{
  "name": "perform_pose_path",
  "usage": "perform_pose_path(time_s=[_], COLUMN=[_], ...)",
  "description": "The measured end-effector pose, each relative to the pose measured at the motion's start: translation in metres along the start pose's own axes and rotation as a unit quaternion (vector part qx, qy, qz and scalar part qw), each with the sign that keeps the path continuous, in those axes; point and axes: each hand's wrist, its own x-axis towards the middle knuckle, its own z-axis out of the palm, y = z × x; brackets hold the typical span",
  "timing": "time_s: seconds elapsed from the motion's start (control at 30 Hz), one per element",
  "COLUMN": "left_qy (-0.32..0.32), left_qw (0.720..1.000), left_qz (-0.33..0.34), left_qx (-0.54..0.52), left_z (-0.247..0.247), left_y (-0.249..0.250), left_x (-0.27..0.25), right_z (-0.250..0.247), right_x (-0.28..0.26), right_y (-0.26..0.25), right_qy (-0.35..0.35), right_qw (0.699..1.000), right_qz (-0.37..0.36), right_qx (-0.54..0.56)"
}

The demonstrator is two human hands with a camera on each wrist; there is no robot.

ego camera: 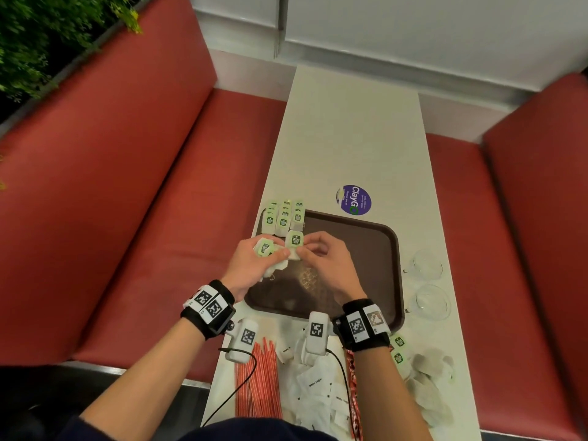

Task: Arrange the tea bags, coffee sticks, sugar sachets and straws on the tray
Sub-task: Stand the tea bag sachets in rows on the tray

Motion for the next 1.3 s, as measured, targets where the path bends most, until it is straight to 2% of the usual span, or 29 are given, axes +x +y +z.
perform_pose_path(time_s=[0.13, 0.27, 0.43, 0.57, 0.87, 1.17, 1.3], left_qy=[0.035, 0.063, 0.072, 0.067, 0.072, 0.051, 0.028], left_qw=[0.998, 0.989, 0.975, 0.972, 0.967, 0.947, 0.944], left_qz=[-0.016, -0.06, -0.111, -0.12, -0.121, -0.147, -0.142], left_qx=[-0.049, -0.121, -0.181, -0.19, -0.211, -0.28, -0.296], left_z=[-0.001, -0.009, -0.017, -0.022, -0.028, -0.029, -0.032], left_y=[-0.001, -0.005, -0.004, -0.003, 0.0, 0.007, 0.007], left_x=[0.005, 0.009, 0.007, 0.005, 0.003, 0.004, 0.004], right_z=[0.006, 0.01, 0.024, 0.036, 0.042, 0.043, 0.042], right_x=[0.028, 0.067, 0.105, 0.124, 0.128, 0.127, 0.114], right_y=[0.016, 0.041, 0.061, 0.076, 0.073, 0.066, 0.047], right_qy=[0.076, 0.157, 0.143, 0.127, 0.159, 0.115, 0.153], right_qw=[0.996, 0.983, 0.978, 0.974, 0.963, 0.954, 0.957], right_qz=[0.039, 0.074, 0.103, 0.117, 0.08, 0.057, 0.016], right_qx=[-0.003, -0.062, -0.109, -0.144, -0.204, -0.271, -0.244])
